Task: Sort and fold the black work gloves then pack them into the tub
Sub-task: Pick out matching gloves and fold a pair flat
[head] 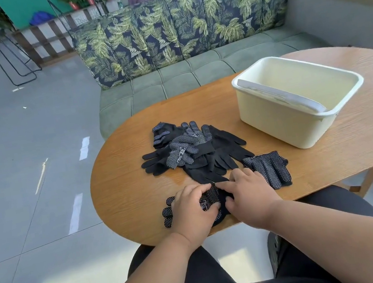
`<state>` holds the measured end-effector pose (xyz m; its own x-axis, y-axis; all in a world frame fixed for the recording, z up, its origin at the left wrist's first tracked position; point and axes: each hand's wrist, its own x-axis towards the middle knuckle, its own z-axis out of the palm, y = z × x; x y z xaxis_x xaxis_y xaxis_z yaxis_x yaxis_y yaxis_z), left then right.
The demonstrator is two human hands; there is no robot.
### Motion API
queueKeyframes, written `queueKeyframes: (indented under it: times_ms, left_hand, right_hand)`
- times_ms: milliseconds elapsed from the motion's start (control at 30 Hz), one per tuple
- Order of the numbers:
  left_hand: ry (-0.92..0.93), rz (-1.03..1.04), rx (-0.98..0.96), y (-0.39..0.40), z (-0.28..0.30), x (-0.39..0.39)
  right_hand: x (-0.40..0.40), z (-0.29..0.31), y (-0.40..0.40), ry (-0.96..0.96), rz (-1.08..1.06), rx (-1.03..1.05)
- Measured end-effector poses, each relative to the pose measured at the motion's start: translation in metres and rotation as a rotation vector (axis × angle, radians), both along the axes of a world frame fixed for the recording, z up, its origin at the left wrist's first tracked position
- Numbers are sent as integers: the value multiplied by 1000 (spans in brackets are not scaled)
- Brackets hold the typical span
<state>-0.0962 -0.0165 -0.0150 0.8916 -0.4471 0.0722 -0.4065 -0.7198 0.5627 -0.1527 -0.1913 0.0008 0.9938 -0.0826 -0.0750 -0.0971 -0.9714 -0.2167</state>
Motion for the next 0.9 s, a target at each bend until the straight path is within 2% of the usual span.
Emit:
queueKeyframes:
  times_ms: [300, 400, 533, 700, 800, 900]
  left_hand:
    - [-5, -111, 178, 5, -2, -1]
    - [21, -111, 109, 10, 2, -3]
    - [7, -1, 15, 32, 18, -2]
    - [94, 305, 165, 71, 50, -12]
    - [178, 349, 296, 80, 55, -22]
    - [235, 332, 342, 77, 55, -30]
  right_hand:
    - [-5, 0, -2, -173, 76, 8]
    - [-7, 0, 1, -162, 102, 21]
    - [-7, 6, 1, -115, 106, 42]
    - [-8, 7, 4, -112, 101, 44]
    - [-6, 7, 5, -108, 98, 26]
    - [-5, 9, 9, -89, 95, 18]
